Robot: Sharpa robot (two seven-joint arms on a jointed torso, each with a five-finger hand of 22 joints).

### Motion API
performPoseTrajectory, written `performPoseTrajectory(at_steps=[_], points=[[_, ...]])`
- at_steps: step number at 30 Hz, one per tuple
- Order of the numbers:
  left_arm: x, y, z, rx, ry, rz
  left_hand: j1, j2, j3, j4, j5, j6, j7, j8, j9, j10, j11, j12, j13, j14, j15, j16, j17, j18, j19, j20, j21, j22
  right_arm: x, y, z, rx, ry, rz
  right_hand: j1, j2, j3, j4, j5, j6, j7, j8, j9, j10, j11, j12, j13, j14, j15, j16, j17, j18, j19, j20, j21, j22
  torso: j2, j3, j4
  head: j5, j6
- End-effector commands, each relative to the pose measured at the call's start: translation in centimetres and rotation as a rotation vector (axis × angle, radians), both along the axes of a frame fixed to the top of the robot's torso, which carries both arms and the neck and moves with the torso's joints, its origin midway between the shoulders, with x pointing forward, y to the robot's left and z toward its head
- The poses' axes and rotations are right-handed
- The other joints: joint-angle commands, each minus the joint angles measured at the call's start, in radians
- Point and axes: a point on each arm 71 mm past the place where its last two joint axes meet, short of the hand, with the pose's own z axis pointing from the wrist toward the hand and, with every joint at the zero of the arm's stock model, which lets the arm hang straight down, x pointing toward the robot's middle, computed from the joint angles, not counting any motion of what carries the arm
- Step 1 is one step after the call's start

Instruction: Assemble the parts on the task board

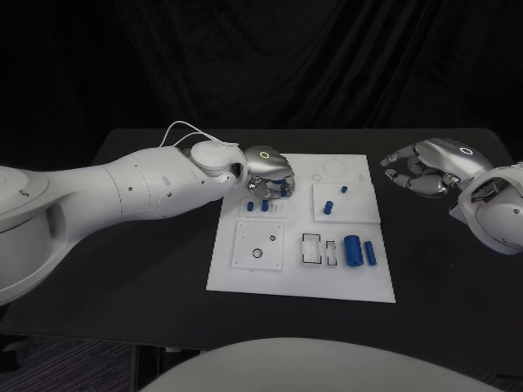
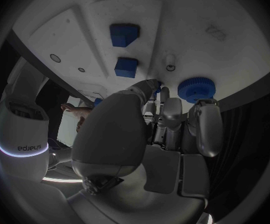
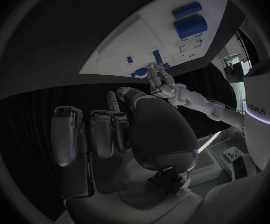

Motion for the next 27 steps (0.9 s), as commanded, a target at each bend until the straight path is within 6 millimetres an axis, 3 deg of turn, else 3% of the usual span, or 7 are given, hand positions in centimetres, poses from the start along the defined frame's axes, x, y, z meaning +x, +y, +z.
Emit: performPoseTrajectory(at_steps=[1,8,14,18,20,23,27], points=[[-0.1,-0.1,0.1,-0.017,-0.023,-0.009,0.003,0.011,0.001,-0.011,0.002,0.006,0.003,0.007,0.006,0.011,-0.004,0.007,0.006,0.007,-0.006,0.005,-0.003,-0.016,0.012,-0.003,0.011,0.195,0.0,-0.1,0.0,0.001,-0.002,-0.004,-0.009,0.0,0.006,0.0,0.006,0.005,0.003,-0.003,-0.002,0.071,-0.001,-0.007,0.231,0.083,0.002,-0.006,0.173,0.014,0.047,0.0,-0.006,0.224,0.0,0.0001,-0.0002,0.0,0.0],[-0.1,0.0,0.1,-0.03,-0.038,-0.013,0.005,0.027,0.007,-0.026,0.008,0.027,0.022,0.024,0.029,0.064,-0.028,0.02,0.019,0.019,-0.024,0.006,-0.007,-0.022,0.028,-0.011,0.042,0.204,0.0,-0.1,-0.1,-0.001,0.0,-0.005,-0.009,0.0,0.006,0.0,0.006,0.005,0.003,-0.003,-0.002,0.071,-0.001,-0.007,0.231,0.083,0.002,-0.006,0.173,0.014,0.047,0.0,-0.006,0.224,0.0,0.0005,0.0007,0.001,0.0],[-0.3,0.4,0.2,-0.041,-0.047,-0.013,0.002,0.027,0.008,-0.027,0.01,0.029,0.026,0.024,0.033,0.068,-0.028,0.011,0.015,0.021,-0.025,0.005,-0.011,-0.022,0.027,-0.012,0.041,0.204,0.0,-0.1,-0.1,-0.002,0.001,-0.005,-0.009,0.0,0.006,0.0,0.006,0.005,0.003,-0.003,-0.002,0.071,-0.001,-0.007,0.231,0.083,0.002,-0.006,0.173,0.014,0.047,0.0,-0.006,0.224,0.0,0.0001,0.0004,0.002,0.0],[-0.9,1.2,0.3,-0.056,-0.055,-0.012,-0.006,0.025,0.008,-0.026,0.01,0.028,0.028,0.022,0.035,0.071,-0.026,-0.001,0.009,0.026,-0.024,0.007,-0.008,-0.023,0.03,-0.013,0.046,0.205,0.0,-0.1,-0.1,-0.002,0.002,-0.004,-0.009,0.0,0.006,0.0,0.006,0.005,0.003,-0.003,-0.002,0.07,-0.001,-0.008,0.23,0.083,0.002,-0.007,0.172,0.014,0.047,0.0,-0.007,0.224,0.0,0.0008,-0.0033,0.015,0.0],[-1.3,1.8,0.6,-0.071,-0.066,-0.013,-0.007,0.024,0.009,-0.026,0.009,0.029,0.028,0.021,0.036,0.075,-0.026,-0.005,0.007,0.029,-0.024,0.008,-0.007,-0.023,0.031,-0.014,0.047,0.205,-0.1,-0.2,-0.1,-0.003,0.004,-0.007,-0.009,0.0,0.006,0.0,0.006,0.004,0.002,-0.004,-0.002,0.07,-0.001,-0.008,0.23,0.083,0.002,-0.007,0.171,0.014,0.046,0.0,-0.007,0.224,-0.001,0.0008,-0.0017,0.01,0.0],[-1.8,2.7,1.2,-0.093,-0.089,-0.013,-0.008,0.022,0.013,-0.029,0.008,0.031,0.026,0.019,0.037,0.085,-0.027,-0.016,-0.001,0.033,-0.025,0.008,-0.009,-0.024,0.032,-0.015,0.049,0.206,-0.1,-0.5,-0.1,-0.005,0.006,-0.015,-0.01,0.0,0.006,0.0,0.006,0.004,0.002,-0.004,-0.002,0.07,-0.001,-0.007,0.23,0.083,0.002,-0.007,0.172,0.014,0.046,0.0,-0.007,0.224,-0.003,-0.0005,0.0068,-0.003,0.0],[-2.2,4.0,2.3,-0.107,-0.11,-0.002,-0.011,0.021,0.022,-0.03,-0.001,0.037,0.026,0.018,0.039,0.095,-0.03,-0.029,-0.009,0.036,-0.026,0.007,-0.012,-0.024,0.032,-0.016,0.049,0.205,-0.1,-0.7,-0.1,-0.006,0.006,-0.021,-0.01,0.0,0.006,0.0,0.006,0.004,0.002,-0.004,-0.002,0.07,-0.001,-0.007,0.23,0.083,0.002,-0.007,0.172,0.014,0.046,0.0,-0.007,0.224,-0.003,0.0,0.0082,-0.006,0.0]])
